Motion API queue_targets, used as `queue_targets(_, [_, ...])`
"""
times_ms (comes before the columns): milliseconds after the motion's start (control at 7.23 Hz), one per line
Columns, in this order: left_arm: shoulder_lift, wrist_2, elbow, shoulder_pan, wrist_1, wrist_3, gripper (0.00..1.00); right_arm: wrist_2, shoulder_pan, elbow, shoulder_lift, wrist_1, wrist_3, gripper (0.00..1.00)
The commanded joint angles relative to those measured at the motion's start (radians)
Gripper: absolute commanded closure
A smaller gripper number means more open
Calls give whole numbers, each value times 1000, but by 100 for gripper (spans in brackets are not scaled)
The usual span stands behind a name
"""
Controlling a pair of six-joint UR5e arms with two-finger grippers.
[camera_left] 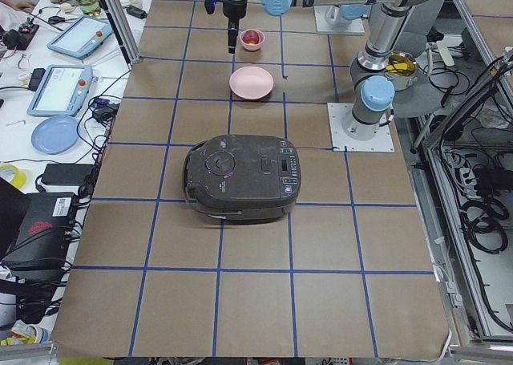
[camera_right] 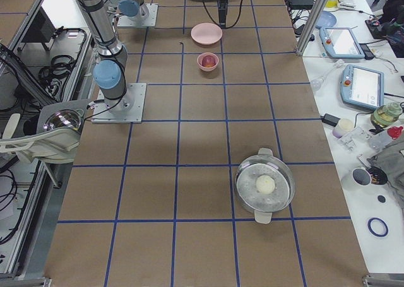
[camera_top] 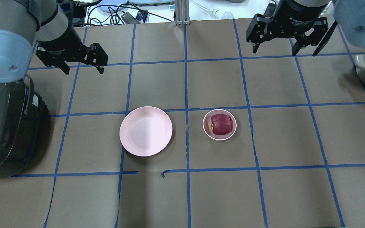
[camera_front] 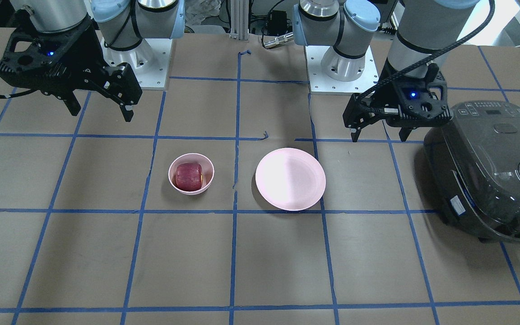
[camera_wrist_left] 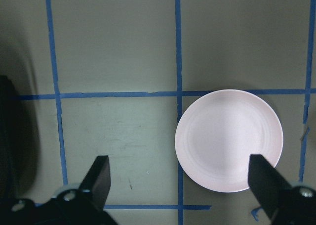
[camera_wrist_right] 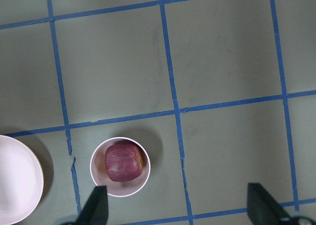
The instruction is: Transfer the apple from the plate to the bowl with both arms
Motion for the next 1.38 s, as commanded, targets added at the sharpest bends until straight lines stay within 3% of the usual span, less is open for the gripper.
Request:
queue_targets(0, [12, 9, 20, 28, -68, 37, 0, -1, 0, 1, 0, -1, 0, 0])
queue_targets(415, [25, -11, 20, 17, -91, 48, 0, -3, 0, 1, 0, -1, 0, 0])
queue_targets(553, [32, -67, 23, 13, -93, 39, 0, -3, 0, 1, 0, -1, 0, 0])
queue_targets(1245, [88, -42, 31, 3, -142, 6, 0, -6, 0, -1, 0, 2, 0, 0])
